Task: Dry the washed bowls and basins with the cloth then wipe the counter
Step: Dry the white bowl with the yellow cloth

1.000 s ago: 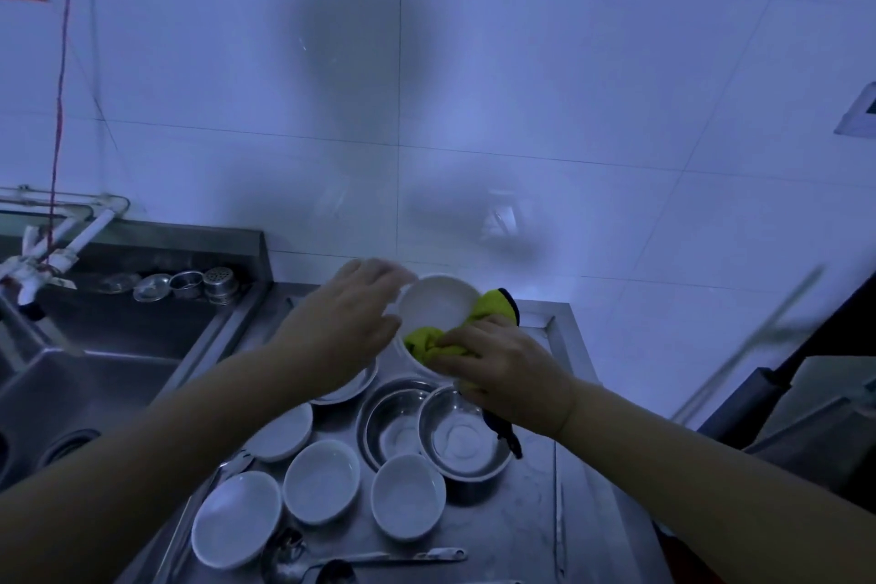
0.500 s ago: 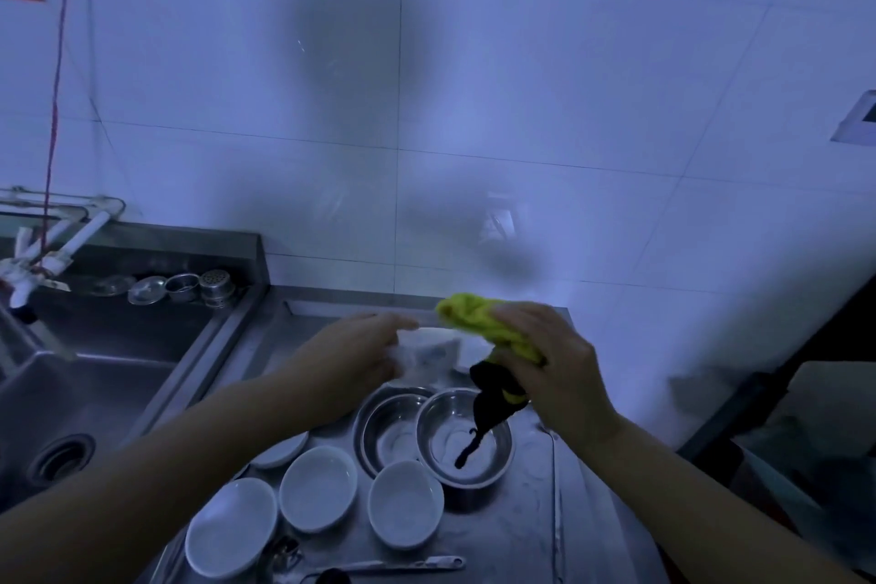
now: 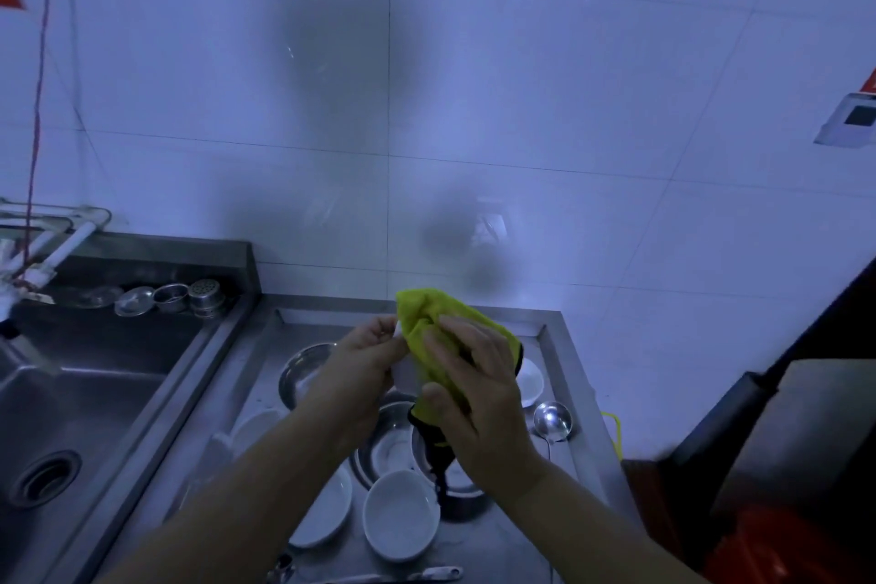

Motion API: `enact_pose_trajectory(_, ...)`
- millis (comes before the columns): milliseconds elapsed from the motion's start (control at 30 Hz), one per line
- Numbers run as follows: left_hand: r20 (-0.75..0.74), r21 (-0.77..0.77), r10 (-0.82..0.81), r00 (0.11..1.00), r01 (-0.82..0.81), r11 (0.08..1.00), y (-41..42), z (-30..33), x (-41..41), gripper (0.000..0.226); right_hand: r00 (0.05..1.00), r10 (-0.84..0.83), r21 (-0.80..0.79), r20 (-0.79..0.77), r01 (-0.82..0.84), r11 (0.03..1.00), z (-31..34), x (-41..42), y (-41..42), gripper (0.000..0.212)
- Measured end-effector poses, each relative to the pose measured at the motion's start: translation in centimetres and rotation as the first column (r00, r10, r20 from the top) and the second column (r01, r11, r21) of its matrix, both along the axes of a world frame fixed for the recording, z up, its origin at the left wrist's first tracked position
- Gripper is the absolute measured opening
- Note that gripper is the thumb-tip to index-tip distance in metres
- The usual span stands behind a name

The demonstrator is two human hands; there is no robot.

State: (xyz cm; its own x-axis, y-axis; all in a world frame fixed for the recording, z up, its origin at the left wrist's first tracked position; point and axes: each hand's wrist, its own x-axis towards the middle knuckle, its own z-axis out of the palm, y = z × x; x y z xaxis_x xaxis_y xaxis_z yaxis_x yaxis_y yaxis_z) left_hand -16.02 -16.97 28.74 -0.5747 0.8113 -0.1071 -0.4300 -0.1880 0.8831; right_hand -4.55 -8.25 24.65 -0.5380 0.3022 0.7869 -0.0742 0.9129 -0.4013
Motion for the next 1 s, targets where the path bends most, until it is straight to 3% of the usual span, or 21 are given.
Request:
enact_pose_trajectory(67, 0.013, 0.056, -0.015, 1.000, 0.014, 0.998, 0.1, 0.3, 0.4, 0.018, 0.998, -0.066, 0.056, 0.006, 0.065, 0.996, 0.3, -0.3, -0.2, 0.037)
enact_pose_trajectory(167, 0.038, 0.131, -0.140, 0.989, 0.134, 0.982, 0.2, 0.7, 1.4, 0.036, 0.982, -0.184, 0.011, 0.051, 0.184, 0.983, 1.3, -0.9, 0.3, 0.034)
enact_pose_trajectory(300, 0.037, 0.150, -0.168, 0.985, 0.160, 0.976, 0.3, 0.8, 1.3, 0.037, 0.994, -0.095, -0.041, 0.047, 0.097, 0.994, 2.1, -1.3, 1.2, 0.033)
enact_pose_trajectory(400, 0.014, 0.127, -0.158, 0.987, 0.155, 0.980, 0.1, 0.4, 1.0, 0.036, 1.000, 0.004, -0.182, -0.002, -0.005, 0.983, 2.6, -1.4, 1.7, 0.032)
enact_pose_trajectory(467, -0.018, 0.120, -0.159, 0.987, 0.160, 0.980, -0.2, 0.1, 1.0, 0.029, 0.997, 0.071, -0.392, -0.037, -0.080, 0.917, 3.4, -1.2, 2.7, 0.035)
enact_pose_trajectory(533, -0.046, 0.130, -0.169, 0.985, 0.174, 0.976, -0.6, 0.0, 1.2, 0.024, 0.984, 0.164, -0.658, -0.074, -0.172, 0.733, 4.4, -0.6, 3.9, 0.037)
enact_pose_trajectory(600, -0.048, 0.149, -0.164, 0.985, 0.169, 0.974, -0.7, 0.1, 1.2, 0.023, 0.979, 0.173, -0.757, -0.109, -0.194, 0.623, 5.0, -0.2, 4.3, 0.039)
enact_pose_trajectory(667, -0.031, 0.163, -0.136, 0.990, 0.139, 0.977, -0.5, 0.1, 1.3, 0.024, 0.992, 0.105, -0.640, -0.075, -0.129, 0.757, 5.2, -0.3, 3.3, 0.034)
enact_pose_trajectory(733, -0.036, 0.161, -0.133, 0.990, 0.137, 0.977, -0.2, 0.2, 1.4, 0.028, 1.000, 0.009, -0.345, -0.021, -0.015, 0.938, 4.6, -0.8, 1.8, 0.027)
enact_pose_trajectory(800, -0.052, 0.163, -0.143, 0.988, 0.149, 0.975, -0.1, 0.3, 1.5, 0.026, 0.999, -0.035, -0.139, 0.022, 0.037, 0.990, 4.1, -1.0, 1.3, 0.027)
enact_pose_trajectory(867, -0.056, 0.163, -0.140, 0.989, 0.148, 0.976, -0.1, 0.3, 1.3, 0.026, 0.999, 0.009, -0.161, 0.034, -0.003, 0.987, 4.5, -1.0, 1.7, 0.027)
enact_pose_trajectory(933, -0.031, 0.168, -0.134, 0.991, 0.137, 0.976, -0.2, 0.2, 0.8, 0.028, 0.998, 0.067, -0.340, 0.001, -0.062, 0.938, 4.9, -0.8, 2.1, 0.026)
enact_pose_trajectory(1000, 0.003, 0.190, -0.147, 0.989, 0.144, 0.971, -0.3, 0.0, 0.5, 0.031, 0.994, 0.090, -0.568, -0.061, -0.109, 0.816, 5.5, -0.6, 2.7, 0.028)
